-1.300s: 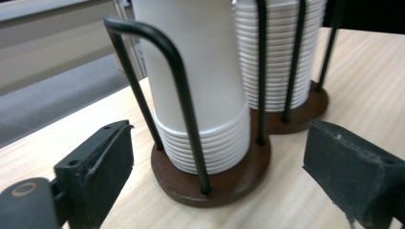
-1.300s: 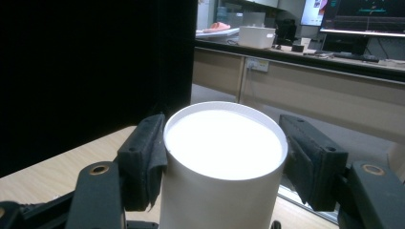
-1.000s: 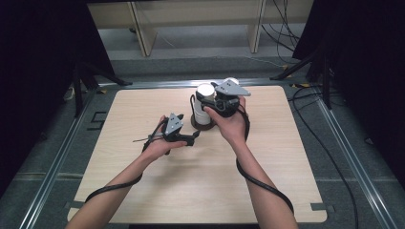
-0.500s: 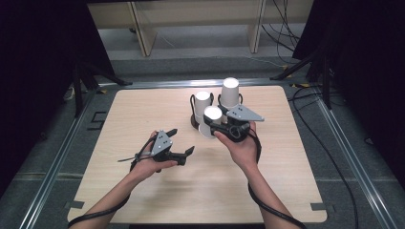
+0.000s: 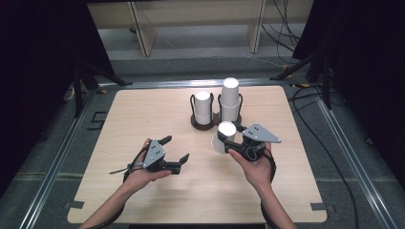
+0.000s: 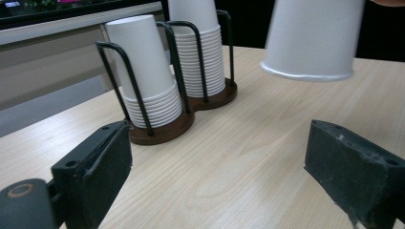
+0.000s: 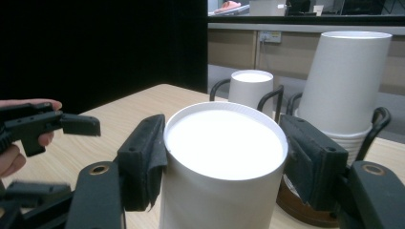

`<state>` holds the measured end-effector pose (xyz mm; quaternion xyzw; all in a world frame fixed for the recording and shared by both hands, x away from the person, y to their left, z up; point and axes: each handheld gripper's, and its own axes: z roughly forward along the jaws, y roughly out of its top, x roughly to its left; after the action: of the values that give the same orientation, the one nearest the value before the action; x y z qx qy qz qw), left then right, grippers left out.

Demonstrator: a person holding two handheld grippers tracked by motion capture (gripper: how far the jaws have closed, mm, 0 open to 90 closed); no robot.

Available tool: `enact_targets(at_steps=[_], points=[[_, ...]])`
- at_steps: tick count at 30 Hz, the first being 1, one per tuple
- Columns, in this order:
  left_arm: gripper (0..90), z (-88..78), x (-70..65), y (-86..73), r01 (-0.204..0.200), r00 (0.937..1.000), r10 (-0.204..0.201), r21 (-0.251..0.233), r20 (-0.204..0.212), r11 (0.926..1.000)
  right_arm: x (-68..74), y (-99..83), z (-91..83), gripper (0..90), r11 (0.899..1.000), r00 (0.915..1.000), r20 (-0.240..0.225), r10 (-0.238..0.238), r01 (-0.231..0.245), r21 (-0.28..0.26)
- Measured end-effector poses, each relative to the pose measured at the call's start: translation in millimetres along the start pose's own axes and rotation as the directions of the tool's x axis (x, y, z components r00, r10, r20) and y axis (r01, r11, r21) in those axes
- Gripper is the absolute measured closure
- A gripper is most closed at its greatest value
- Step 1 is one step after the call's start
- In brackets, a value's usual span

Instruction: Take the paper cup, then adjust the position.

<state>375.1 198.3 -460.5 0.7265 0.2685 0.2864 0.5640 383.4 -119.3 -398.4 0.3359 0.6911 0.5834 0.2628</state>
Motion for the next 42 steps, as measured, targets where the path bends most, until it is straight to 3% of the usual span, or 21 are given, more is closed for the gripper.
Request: enact_targets(at_steps=[4, 5, 7, 8, 9, 11, 14, 15, 21, 22, 25, 26, 28, 29, 30, 33, 35, 37, 39, 42], points=[[8.4, -1.0, 0.6, -1.4, 0.000, 1.0000, 0.000, 0.001, -0.001, 1.0000, 0.3, -5.0, -5.4, 36.0, 1.000, 0.9996, 0.002, 0.027, -0.027, -0.013], [8.4, -3.3, -1.1, 0.0, -0.007, 1.0000, 0.007, 0.024, 0.002, 0.9997, 1.8, -8.9, -5.9, 36.0, 0.998, 0.9984, -0.007, 0.055, -0.055, -0.009], [8.4, -2.6, -4.2, 0.4, -0.006, 0.9999, 0.005, 0.017, 0.013, 0.9998, 2.1, -10.3, -7.1, 35.9, 0.999, 0.9990, 0.001, 0.044, -0.044, 0.007], [8.4, -1.4, -6.0, 0.2, -0.005, 0.9998, 0.005, 0.009, 0.017, 0.9999, 1.8, -11.8, -5.1, 36.0, 0.999, 0.9995, -0.005, 0.030, -0.030, -0.012], [8.4, 0.2, -8.0, 0.0, -0.002, 0.9997, 0.002, 0.005, 0.025, 1.0000, 5.6, -15.0, -4.5, 36.0, 0.997, 0.9964, -0.021, 0.082, -0.082, 0.017], [8.4, 2.8, -12.6, -0.2, -0.003, 0.9993, 0.002, 0.014, 0.038, 0.9999, 6.5, -16.0, -4.0, 36.0, 0.995, 0.9947, -0.039, 0.095, -0.094, 0.030], [8.3, 9.7, -20.1, -1.4, -0.005, 0.9979, 0.003, 0.024, 0.065, 0.9997, 5.5, -17.5, -2.6, 36.0, 0.996, 0.9958, -0.035, 0.085, -0.084, 0.030], [8.3, 12.1, -22.5, -1.7, -0.006, 0.9974, 0.004, 0.021, 0.072, 0.9998, 5.6, -18.3, -3.4, 36.0, 0.993, 0.9925, -0.048, 0.112, -0.110, 0.044], [8.3, 19.9, -34.5, 3.0, -0.020, 0.9927, 0.015, 0.042, 0.119, 0.9989, 2.7, -22.0, -6.4, 36.0, 0.987, 0.9867, -0.045, 0.156, -0.155, 0.028], [8.3, 21.9, -37.5, 5.4, -0.029, 0.9905, 0.023, 0.041, 0.135, 0.9987, 0.4, -21.8, -9.9, 36.0, 0.978, 0.9778, -0.033, 0.207, -0.205, 0.039], [8.3, 24.9, -39.9, 7.1, -0.033, 0.9883, 0.028, 0.031, 0.150, 0.9990, -4.7, -21.3, -11.7, 36.0, 0.977, 0.9766, -0.024, 0.214, -0.213, 0.025], [8.3, 26.8, -42.1, 9.1, -0.035, 0.9883, 0.030, 0.031, 0.150, 0.9989, -8.9, -20.9, -14.0, 36.0, 0.960, 0.9594, -0.034, 0.280, -0.280, 0.018], [8.3, 27.4, -43.5, 9.5, -0.024, 0.9885, 0.020, 0.026, 0.150, 0.9994, -12.3, -21.4, -14.9, 36.0, 0.956, 0.9555, -0.029, 0.293, -0.293, 0.021], [8.3, 28.5, -47.1, 10.3, -0.013, 0.9871, 0.012, 0.006, 0.160, 0.9999, -15.9, -22.4, -15.0, 36.0, 0.937, 0.9367, -0.034, 0.348, -0.348, 0.022], [8.3, 28.5, -47.1, 10.3, -0.013, 0.9871, 0.012, 0.006, 0.160, 0.9999, -15.9, -22.4, -15.0, 36.0, 0.937, 0.9367, -0.034, 0.348, -0.348, 0.022], [8.3, 29.5, -49.8, 11.3, -0.024, 0.9845, 0.022, 0.012, 0.174, 0.9996, -21.6, -25.4, -13.3, 35.9, 0.916, 0.9152, -0.033, 0.402, -0.401, 0.027], [8.3, 31.7, -49.7, 12.1, -0.007, 0.9843, 0.006, 0.009, 0.176, 0.9999, -27.6, -29.3, -11.5, 35.9, 0.900, 0.8997, -0.031, 0.435, -0.435, 0.027], [8.3, 32.4, -49.3, 12.5, -0.002, 0.9840, 0.001, 0.008, 0.178, 1.0000, -30.4, -31.2, -10.8, 35.9, 0.877, 0.8770, -0.026, 0.480, -0.479, 0.038], [8.3, 34.0, -48.7, 12.9, -0.004, 0.9842, 0.004, 0.003, 0.177, 1.0000, -32.4, -32.2, -10.0, 35.9, 0.872, 0.8724, -0.022, 0.488, -0.487, 0.041], [8.3, 35.1, -48.4, 12.7, -0.010, 0.9840, 0.008, 0.006, 0.178, 0.9999, -38.2, -34.6, -7.4, 35.9, 0.844, 0.8445, -0.014, 0.535, -0.534, 0.052]])
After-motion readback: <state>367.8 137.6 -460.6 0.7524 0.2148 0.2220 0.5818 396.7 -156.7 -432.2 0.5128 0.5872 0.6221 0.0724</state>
